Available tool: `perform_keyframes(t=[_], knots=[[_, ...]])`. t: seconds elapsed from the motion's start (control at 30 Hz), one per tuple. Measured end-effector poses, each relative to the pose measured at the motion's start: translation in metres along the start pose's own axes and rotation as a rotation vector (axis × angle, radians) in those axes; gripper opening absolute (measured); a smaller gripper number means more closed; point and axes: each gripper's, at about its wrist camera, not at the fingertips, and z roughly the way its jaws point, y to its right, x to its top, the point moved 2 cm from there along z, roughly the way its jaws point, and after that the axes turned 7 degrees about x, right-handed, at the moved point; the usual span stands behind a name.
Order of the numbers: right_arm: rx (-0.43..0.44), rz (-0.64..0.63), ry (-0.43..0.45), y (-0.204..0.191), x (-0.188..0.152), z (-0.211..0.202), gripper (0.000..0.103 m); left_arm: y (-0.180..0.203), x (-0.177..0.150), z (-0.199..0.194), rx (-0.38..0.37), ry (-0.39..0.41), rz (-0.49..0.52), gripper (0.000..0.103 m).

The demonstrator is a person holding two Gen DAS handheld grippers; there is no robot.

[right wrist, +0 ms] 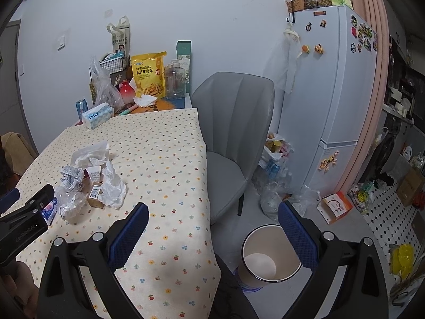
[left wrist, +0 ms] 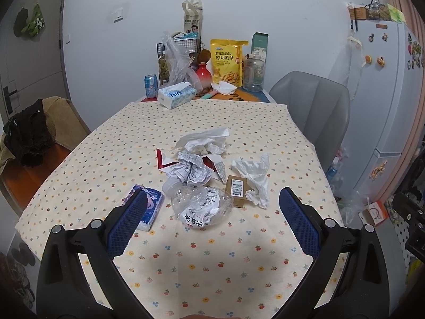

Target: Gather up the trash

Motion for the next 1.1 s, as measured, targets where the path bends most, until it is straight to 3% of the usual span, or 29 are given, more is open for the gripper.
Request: perform_keyframes(t=[1.1], knots=[[-0.003,0.026,0.005,0.0068,0.0000,-0.0014,0.095,0.0060,-0.0014,-0.0001,-0.027,0.002,-0.002,0.098]])
